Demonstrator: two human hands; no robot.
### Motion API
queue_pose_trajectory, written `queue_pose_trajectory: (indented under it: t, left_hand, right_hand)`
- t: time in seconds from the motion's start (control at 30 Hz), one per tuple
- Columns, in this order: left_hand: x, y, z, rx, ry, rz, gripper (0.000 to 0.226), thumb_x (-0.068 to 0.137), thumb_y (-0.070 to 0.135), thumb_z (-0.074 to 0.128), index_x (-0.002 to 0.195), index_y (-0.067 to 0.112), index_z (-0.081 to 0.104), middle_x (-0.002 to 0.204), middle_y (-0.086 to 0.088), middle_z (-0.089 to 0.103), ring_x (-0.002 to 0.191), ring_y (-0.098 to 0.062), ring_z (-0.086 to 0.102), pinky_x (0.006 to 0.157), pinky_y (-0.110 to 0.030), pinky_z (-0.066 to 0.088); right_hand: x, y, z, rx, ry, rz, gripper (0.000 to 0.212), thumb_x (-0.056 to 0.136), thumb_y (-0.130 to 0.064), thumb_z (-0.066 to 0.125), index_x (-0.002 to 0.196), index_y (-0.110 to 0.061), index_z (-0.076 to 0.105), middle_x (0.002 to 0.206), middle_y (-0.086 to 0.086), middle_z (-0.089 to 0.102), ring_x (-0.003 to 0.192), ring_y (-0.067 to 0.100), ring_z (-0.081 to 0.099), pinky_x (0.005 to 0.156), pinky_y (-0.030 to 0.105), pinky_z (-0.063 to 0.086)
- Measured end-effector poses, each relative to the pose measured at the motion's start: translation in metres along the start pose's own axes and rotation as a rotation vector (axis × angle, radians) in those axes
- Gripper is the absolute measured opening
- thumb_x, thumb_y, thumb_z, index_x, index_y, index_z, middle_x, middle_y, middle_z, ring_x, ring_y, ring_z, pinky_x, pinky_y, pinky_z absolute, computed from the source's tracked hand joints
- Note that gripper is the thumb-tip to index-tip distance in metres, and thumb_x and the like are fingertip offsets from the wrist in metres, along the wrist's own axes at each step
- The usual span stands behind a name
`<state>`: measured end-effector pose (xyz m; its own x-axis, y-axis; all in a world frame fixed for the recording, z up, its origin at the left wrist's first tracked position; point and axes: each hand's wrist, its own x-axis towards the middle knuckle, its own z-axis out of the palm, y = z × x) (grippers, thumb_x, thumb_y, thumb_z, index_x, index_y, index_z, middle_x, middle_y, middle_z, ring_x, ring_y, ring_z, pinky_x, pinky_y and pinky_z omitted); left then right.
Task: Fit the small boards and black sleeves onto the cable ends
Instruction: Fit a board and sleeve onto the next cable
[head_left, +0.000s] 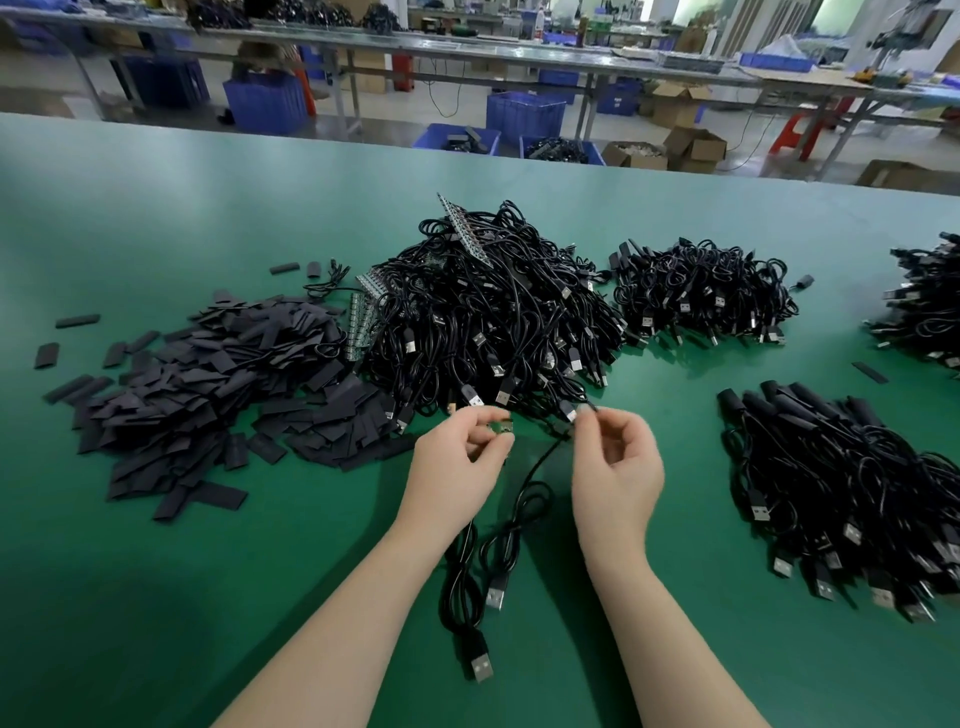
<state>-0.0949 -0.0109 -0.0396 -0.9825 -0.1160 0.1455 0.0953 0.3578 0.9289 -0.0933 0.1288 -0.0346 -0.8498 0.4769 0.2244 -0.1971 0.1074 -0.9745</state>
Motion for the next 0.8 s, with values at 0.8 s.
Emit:
queue_pose_trajectory:
  t: [0.8]
  left_hand:
    - [-0.019,0.028,-0.007,0.517,0.200,0.541,0.048,0.090,0.018,0.057,0.137,0.013,0.054,0.126,-0.005,0.063,0.100,-0.027,0.067,0.076,-0.038,0.055]
  right_hand:
    - [-0.010,-0.051,0.012,0.149,-0.524,0.249,0.008,0.093,-0.008,0.066,0.093,-0.016,0.066,0.075,-0.004,0.070,0.074,0.009,0.066,0.070,0.022,0.051]
